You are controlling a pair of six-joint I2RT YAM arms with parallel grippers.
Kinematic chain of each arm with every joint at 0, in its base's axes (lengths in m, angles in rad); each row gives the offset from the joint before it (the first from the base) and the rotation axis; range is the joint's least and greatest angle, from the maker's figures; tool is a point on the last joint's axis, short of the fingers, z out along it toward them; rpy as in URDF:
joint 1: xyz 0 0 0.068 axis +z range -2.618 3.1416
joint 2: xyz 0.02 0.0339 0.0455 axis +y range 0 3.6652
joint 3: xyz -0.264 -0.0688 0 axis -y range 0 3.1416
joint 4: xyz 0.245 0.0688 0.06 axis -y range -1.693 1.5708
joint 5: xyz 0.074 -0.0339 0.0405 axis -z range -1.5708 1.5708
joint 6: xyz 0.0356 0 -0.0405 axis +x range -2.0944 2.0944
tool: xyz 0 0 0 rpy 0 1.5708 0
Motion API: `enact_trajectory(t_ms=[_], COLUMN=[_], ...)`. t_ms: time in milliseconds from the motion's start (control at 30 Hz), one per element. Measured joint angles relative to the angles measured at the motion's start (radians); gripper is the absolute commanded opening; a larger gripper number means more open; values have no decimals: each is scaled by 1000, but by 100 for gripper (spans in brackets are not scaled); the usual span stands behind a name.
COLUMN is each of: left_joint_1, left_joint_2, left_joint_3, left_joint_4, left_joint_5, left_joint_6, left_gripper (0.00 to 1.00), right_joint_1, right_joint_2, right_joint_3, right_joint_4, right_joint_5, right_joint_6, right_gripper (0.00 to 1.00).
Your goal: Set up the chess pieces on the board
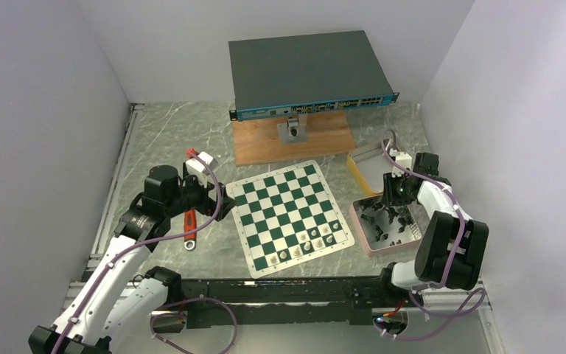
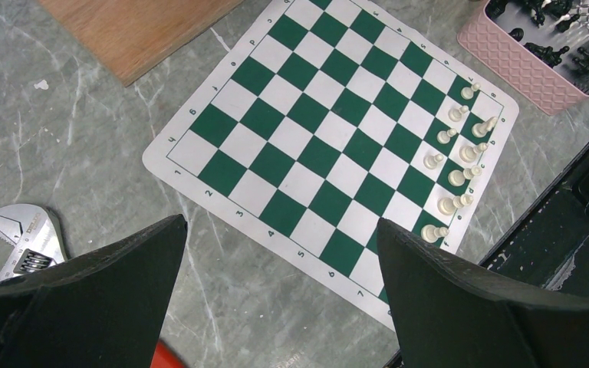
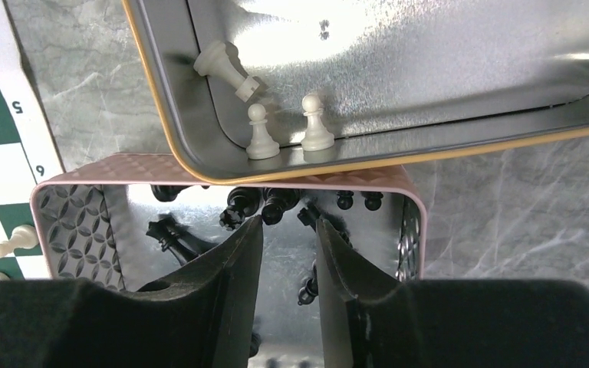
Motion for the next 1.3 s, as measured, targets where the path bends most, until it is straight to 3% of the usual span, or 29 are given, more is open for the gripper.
enact_trajectory(t_ms=[433, 633, 833, 1133, 1300], left_joint_1=[1, 1, 1, 1, 4], left_joint_2=[0, 0, 0, 0, 0], left_joint_3=[0, 0, 0, 0, 0], left_joint_4=[0, 0, 0, 0, 1], left_joint_5=[0, 0, 0, 0, 1], left_joint_6=[0, 0, 0, 0, 0], left_gripper=[99, 99, 99, 99, 99], right_joint_1=[13, 24, 26, 26, 35], right_joint_2=[45, 54, 41, -132, -222], right_joint_3=[0, 0, 0, 2, 43], right_joint_4=[27, 30, 27, -92, -206], right_joint_5=[-2, -2, 2, -26, -124], right_joint_6=[19, 18, -3, -147, -270], right_gripper=[25, 7, 0, 0, 0])
